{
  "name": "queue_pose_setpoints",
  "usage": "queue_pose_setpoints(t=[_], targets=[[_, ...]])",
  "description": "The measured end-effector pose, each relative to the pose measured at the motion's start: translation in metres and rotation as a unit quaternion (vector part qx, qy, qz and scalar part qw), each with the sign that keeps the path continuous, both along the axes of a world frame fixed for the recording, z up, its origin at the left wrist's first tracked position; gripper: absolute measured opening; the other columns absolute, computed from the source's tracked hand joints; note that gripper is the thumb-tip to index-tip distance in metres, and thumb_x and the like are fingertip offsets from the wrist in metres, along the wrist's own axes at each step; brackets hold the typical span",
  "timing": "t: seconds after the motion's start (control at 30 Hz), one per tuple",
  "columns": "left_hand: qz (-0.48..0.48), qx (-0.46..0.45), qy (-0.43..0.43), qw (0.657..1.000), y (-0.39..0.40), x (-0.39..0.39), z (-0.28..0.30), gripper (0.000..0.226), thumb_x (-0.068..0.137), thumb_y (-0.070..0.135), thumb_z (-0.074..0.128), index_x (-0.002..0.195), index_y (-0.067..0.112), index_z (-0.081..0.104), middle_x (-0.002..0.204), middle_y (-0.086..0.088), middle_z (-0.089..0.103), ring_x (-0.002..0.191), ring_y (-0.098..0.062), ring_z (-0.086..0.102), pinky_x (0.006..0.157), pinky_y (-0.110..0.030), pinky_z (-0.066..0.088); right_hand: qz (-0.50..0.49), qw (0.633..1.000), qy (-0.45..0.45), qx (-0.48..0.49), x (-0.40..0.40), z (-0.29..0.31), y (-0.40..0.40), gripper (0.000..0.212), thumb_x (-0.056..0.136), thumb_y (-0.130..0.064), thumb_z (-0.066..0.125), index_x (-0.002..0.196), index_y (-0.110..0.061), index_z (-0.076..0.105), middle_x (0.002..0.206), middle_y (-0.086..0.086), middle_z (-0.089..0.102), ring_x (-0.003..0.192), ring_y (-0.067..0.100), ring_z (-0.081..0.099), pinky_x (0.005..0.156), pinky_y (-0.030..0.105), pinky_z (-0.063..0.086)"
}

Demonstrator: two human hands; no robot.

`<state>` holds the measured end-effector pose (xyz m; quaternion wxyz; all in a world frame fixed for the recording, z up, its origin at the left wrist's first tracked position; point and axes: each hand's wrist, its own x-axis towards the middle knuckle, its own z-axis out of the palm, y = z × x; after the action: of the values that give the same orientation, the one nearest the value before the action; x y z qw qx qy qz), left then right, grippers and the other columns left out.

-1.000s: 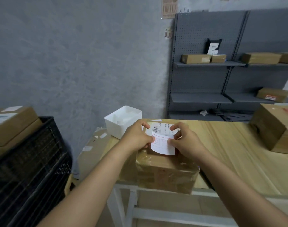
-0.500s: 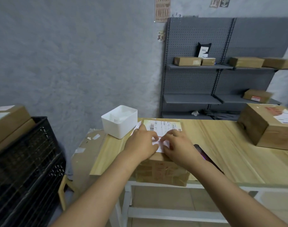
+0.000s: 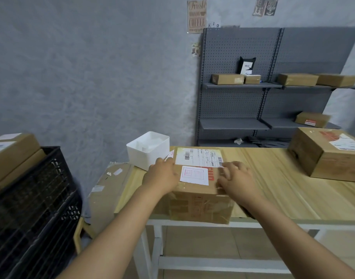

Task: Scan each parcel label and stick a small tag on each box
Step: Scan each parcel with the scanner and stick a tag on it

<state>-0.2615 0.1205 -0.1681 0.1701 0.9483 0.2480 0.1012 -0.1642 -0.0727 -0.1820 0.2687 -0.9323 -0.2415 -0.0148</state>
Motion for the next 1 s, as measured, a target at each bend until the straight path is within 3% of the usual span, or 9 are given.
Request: queue_pose_setpoints(t=[0.1,0.17,0.23,0.33,0.47,0.67,0.77,0.9,1.0], targets=[[0.026,-0.158,0.006,0.987,0.007,-0.005,-0.007,0.048,0.098,0.04,0.041,0.138,0.014,0.041,0.133,-0.007,0.052,0.11,-0.023,0.053,0.08,-0.028,0.039,-0.049,0.98,0.165,0.101,0.002,-0.005,-0.012,0.06,0.094,-0.036,0.049,0.145,-0.011,0.031,0.134,0.011,0.052,0.108,0.025,0.053,0.085,0.037,0.045],[0.022,-0.291,0.002,0.957,0.003,-0.007,-0.013,0.039,0.101,0.036,0.035,0.134,0.02,0.047,0.126,-0.001,0.058,0.098,-0.017,0.056,0.076,-0.028,0.045,-0.053,0.945,0.281,0.161,-0.004,-0.01,-0.012,0.045,0.095,-0.039,0.046,0.13,-0.01,0.047,0.115,0.008,0.062,0.09,0.021,0.057,0.074,0.036,0.049],[0.025,-0.345,-0.024,0.938,0.002,-0.01,-0.018,0.034,0.102,0.03,0.032,0.129,0.022,0.051,0.115,0.003,0.06,0.088,-0.014,0.057,0.062,-0.027,0.048,-0.051,0.935,0.291,0.198,-0.009,-0.014,-0.01,0.032,0.093,-0.037,0.047,0.111,-0.013,0.057,0.103,0.007,0.066,0.086,0.023,0.062,0.076,0.039,0.052],[0.024,-0.34,-0.072,0.937,0.006,-0.016,-0.013,0.022,0.1,0.027,0.034,0.11,0.023,0.053,0.102,0.005,0.06,0.079,-0.014,0.056,0.056,-0.027,0.046,-0.049,0.944,0.216,0.244,-0.018,-0.006,-0.007,0.026,0.087,-0.037,0.05,0.101,-0.017,0.059,0.097,0.005,0.068,0.087,0.024,0.064,0.072,0.039,0.052],[0.026,-0.365,-0.151,0.918,0.023,-0.039,0.016,0.017,0.098,0.032,0.04,0.108,0.025,0.053,0.106,0.002,0.064,0.096,-0.025,0.064,0.083,-0.047,0.056,-0.017,0.938,0.152,0.311,-0.039,0.023,0.011,0.027,0.085,-0.039,0.051,0.105,-0.021,0.055,0.095,-0.004,0.066,0.082,0.014,0.063,0.058,0.029,0.043],[0.077,-0.343,-0.254,0.901,0.074,-0.111,0.05,0.013,0.093,0.036,0.044,0.091,0.032,0.056,0.1,0.01,0.065,0.09,-0.018,0.065,0.086,-0.045,0.055,0.064,0.923,0.14,0.353,-0.079,0.056,0.081,0.026,0.086,-0.042,0.052,0.107,-0.026,0.052,0.097,-0.009,0.064,0.086,0.01,0.061,0.064,0.029,0.045],[0.141,-0.306,-0.289,0.896,0.102,-0.157,0.055,0.022,0.094,0.038,0.043,0.109,0.028,0.055,0.107,0.004,0.064,0.094,-0.018,0.063,0.086,-0.042,0.054,0.111,0.917,0.166,0.346,-0.105,0.059,0.131,0.033,0.085,-0.043,0.051,0.111,-0.023,0.055,0.101,-0.005,0.065,0.094,0.017,0.061,0.08,0.038,0.05],[0.231,-0.246,-0.304,0.891,0.14,-0.216,0.055,0.036,0.098,0.045,0.037,0.124,0.024,0.051,0.106,0.006,0.059,0.089,-0.009,0.057,0.068,-0.029,0.043,0.184,0.912,0.19,0.313,-0.139,0.058,0.199,0.033,0.088,-0.044,0.048,0.112,-0.023,0.054,0.102,-0.004,0.064,0.093,0.017,0.061,0.078,0.036,0.048],[0.274,-0.234,-0.319,0.877,0.168,-0.255,0.049,0.039,0.1,0.045,0.035,0.127,0.021,0.05,0.11,0.005,0.059,0.095,-0.013,0.056,0.071,-0.03,0.04,0.239,0.901,0.203,0.3,-0.163,0.055,0.25,0.029,0.088,-0.044,0.049,0.11,-0.025,0.055,0.101,-0.006,0.064,0.09,0.012,0.061,0.076,0.035,0.049]])
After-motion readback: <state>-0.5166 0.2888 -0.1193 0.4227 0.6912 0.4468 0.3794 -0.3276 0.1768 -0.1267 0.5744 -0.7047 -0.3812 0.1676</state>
